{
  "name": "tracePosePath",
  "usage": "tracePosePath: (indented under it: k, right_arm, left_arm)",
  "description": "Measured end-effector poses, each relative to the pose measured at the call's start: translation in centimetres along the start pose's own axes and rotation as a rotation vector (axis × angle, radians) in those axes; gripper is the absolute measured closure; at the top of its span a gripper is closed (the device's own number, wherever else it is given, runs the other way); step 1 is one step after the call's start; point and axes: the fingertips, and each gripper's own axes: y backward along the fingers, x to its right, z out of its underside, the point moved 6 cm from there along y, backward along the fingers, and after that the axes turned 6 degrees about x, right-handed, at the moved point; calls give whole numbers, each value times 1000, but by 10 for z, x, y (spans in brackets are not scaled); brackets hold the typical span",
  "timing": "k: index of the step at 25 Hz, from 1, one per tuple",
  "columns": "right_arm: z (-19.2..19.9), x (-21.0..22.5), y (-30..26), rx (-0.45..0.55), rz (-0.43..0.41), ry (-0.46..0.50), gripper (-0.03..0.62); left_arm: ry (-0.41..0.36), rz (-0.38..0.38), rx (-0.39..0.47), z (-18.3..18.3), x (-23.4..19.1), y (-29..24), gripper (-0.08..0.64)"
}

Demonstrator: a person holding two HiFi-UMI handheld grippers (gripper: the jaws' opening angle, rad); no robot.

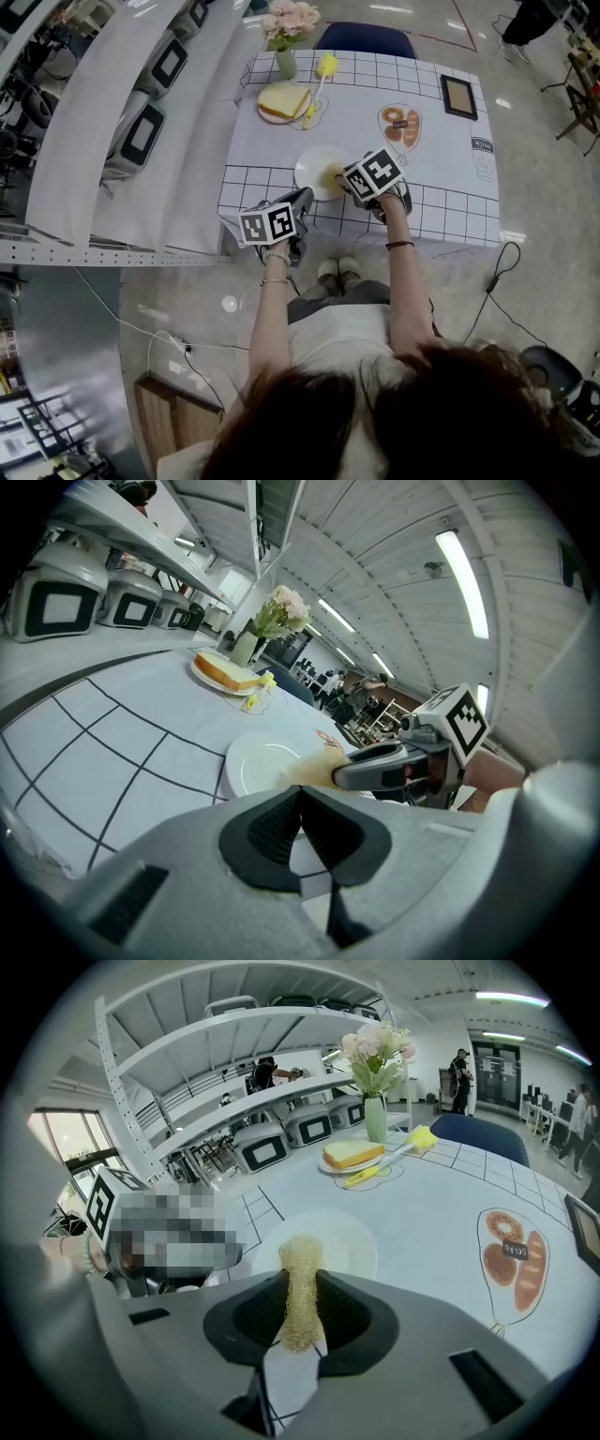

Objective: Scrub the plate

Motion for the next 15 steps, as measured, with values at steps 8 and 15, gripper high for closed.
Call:
tracePosePath:
  k: [8, 15]
  right_arm:
    - [0, -12, -6, -8, -32, 9, 512]
    - [-2, -20, -12, -10, -50, 14, 512]
  left_arm:
    - [9, -14, 8, 4, -3, 8, 549]
    - [18, -22, 11, 5, -5, 12, 549]
